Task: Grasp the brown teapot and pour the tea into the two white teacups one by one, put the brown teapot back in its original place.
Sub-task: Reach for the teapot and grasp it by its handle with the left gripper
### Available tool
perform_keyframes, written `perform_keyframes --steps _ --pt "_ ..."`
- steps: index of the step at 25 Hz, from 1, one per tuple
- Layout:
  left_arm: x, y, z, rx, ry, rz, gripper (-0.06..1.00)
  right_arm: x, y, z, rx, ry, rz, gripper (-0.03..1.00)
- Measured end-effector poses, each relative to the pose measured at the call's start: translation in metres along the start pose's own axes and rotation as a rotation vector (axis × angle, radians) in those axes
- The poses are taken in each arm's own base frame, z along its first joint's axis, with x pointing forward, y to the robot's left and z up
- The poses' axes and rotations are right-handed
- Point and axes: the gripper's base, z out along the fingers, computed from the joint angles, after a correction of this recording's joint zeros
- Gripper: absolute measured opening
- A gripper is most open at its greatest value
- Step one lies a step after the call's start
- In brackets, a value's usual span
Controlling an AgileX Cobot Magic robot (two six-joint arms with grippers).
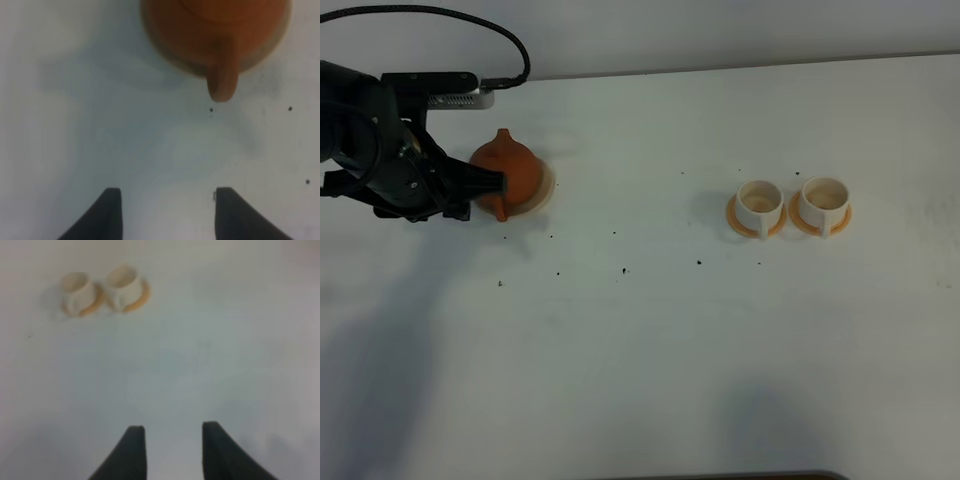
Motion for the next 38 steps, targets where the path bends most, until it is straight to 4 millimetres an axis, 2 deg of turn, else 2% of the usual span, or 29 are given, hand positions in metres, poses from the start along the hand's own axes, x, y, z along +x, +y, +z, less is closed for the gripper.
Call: perform_keyframes --steps 6,10,13,20,31,38 --pt "-0.003 -0.004 0.021 0.0 0.025 -0.028 0.42 0.001 0.001 -0.002 0.016 -0.018 0.011 0.24" --pt "-0.014 -0.006 0.022 0.001 0.011 -0.035 0.42 0.001 0.001 -0.002 0.013 -0.02 0.012 0.24" --pt "-0.024 -0.006 0.015 -0.004 0.011 -0.049 0.42 0.001 0.001 -0.002 0.01 -0.02 0.015 0.24" --pt "-0.041 -0.007 0.01 -0.029 0.114 -0.062 0.42 0.0 0.002 -0.002 0.0 -0.024 0.02 0.24" --pt "-0.061 -0.018 0.031 0.007 0.214 -0.049 0.42 0.0 0.002 -0.001 0.0 -0.017 0.022 0.24" --pt "-0.069 -0.02 0.037 0.001 0.225 -0.047 0.42 0.0 0.002 -0.001 0.0 -0.017 0.022 0.24"
